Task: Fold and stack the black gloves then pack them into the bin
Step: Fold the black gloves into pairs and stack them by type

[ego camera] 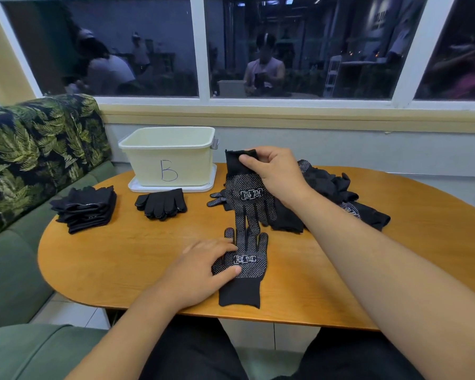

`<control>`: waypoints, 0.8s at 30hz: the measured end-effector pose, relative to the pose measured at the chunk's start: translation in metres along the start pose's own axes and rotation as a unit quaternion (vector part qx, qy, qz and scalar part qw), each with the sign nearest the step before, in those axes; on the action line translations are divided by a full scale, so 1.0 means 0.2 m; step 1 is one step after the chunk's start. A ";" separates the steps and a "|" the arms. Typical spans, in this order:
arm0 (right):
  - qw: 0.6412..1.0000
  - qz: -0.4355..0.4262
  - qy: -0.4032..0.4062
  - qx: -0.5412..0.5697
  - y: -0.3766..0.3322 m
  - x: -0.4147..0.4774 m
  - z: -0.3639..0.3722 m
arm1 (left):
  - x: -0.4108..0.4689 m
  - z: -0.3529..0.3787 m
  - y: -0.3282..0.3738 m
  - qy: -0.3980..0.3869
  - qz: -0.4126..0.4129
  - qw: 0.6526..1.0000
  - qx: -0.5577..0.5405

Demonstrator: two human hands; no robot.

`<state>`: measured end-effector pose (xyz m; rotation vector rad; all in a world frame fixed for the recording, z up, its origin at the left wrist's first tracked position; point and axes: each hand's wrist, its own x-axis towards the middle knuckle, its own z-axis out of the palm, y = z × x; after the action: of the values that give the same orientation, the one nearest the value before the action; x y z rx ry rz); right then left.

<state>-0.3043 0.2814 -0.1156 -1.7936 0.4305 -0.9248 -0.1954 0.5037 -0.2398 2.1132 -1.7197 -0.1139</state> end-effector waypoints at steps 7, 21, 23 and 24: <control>0.995 0.034 0.005 0.094 0.06 0.07 0.09 | -0.01 0.00 0.03 0.042 -0.035 0.998 0.017; 0.997 0.035 -0.058 0.045 0.26 -0.52 0.09 | -0.02 0.01 0.03 0.048 -0.052 0.997 0.012; 0.996 0.036 -0.075 0.011 0.27 -0.58 0.07 | -0.03 0.01 0.03 0.075 -0.063 0.995 0.002; 0.996 0.030 -0.087 -0.016 0.28 -0.61 0.05 | -0.05 0.01 0.02 0.089 -0.070 0.994 -0.001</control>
<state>-0.3666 0.3456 -0.2162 -1.8616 0.3875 -0.7160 -0.2025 0.5114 -0.2412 2.1705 -1.4685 0.0327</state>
